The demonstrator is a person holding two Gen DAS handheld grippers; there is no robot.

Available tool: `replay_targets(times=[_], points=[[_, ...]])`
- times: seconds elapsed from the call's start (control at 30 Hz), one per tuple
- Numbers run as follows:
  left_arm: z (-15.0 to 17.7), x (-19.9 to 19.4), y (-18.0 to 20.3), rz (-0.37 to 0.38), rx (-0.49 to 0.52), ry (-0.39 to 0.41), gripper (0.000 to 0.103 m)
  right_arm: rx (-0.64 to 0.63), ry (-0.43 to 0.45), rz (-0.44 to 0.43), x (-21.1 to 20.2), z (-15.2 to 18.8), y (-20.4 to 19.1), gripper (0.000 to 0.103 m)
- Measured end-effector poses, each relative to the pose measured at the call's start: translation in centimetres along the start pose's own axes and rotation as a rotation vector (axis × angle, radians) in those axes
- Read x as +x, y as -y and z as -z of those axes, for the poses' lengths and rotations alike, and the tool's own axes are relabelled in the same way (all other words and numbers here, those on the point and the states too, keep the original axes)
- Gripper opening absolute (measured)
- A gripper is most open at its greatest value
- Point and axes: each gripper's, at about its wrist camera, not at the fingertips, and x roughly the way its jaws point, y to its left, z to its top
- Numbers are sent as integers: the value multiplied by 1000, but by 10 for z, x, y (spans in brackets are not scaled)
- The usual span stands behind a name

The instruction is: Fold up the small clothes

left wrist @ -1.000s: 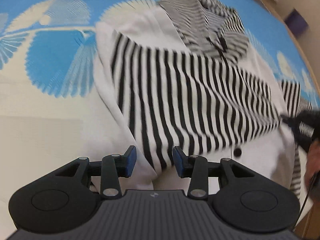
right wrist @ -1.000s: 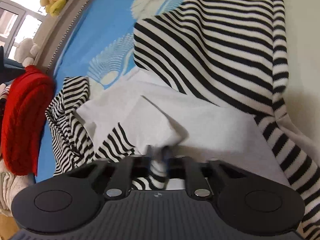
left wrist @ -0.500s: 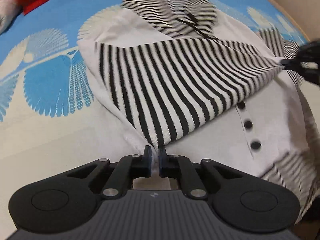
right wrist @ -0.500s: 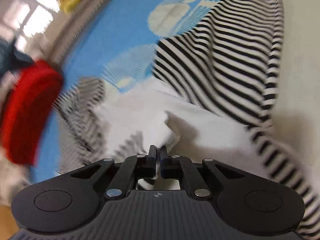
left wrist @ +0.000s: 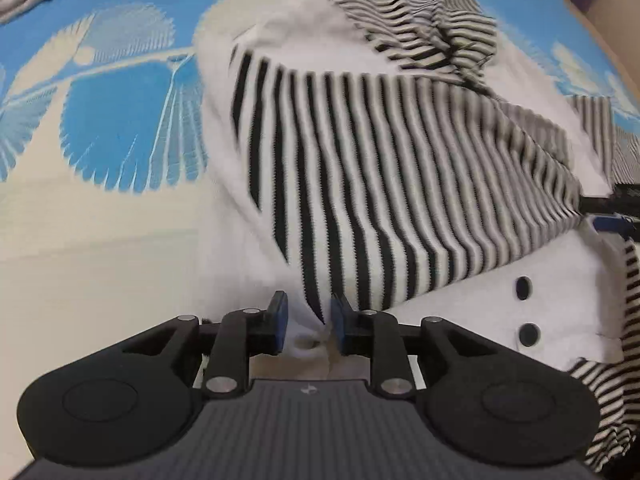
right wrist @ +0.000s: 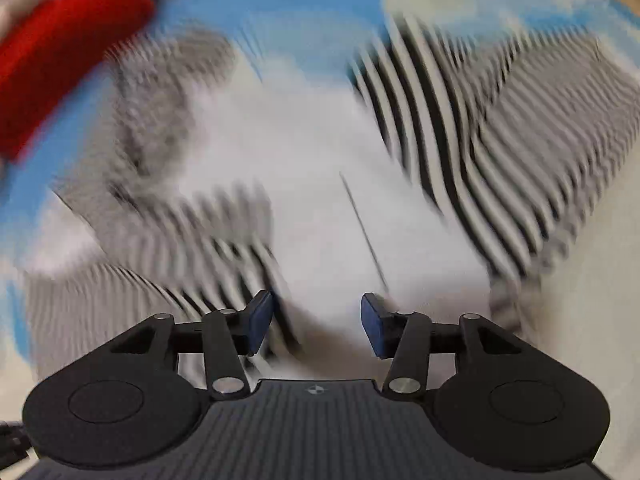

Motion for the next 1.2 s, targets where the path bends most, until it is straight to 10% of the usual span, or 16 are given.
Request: replay_targets(times=[0.4, 0.9, 1.13, 1.2], points=[[-36, -65, 44, -78, -93, 312, 51, 21, 283, -5, -65, -45, 54, 51], [-45, -46, 93, -39, -27, 284, 56, 339, 411, 121, -51, -89, 261, 51], [-47, -40, 95, -39, -26, 271, 56, 391, 454, 98, -19, -92, 271, 51], [-47, -40, 94, -39, -27, 270, 56, 355, 471, 128, -16, -94, 262, 33]])
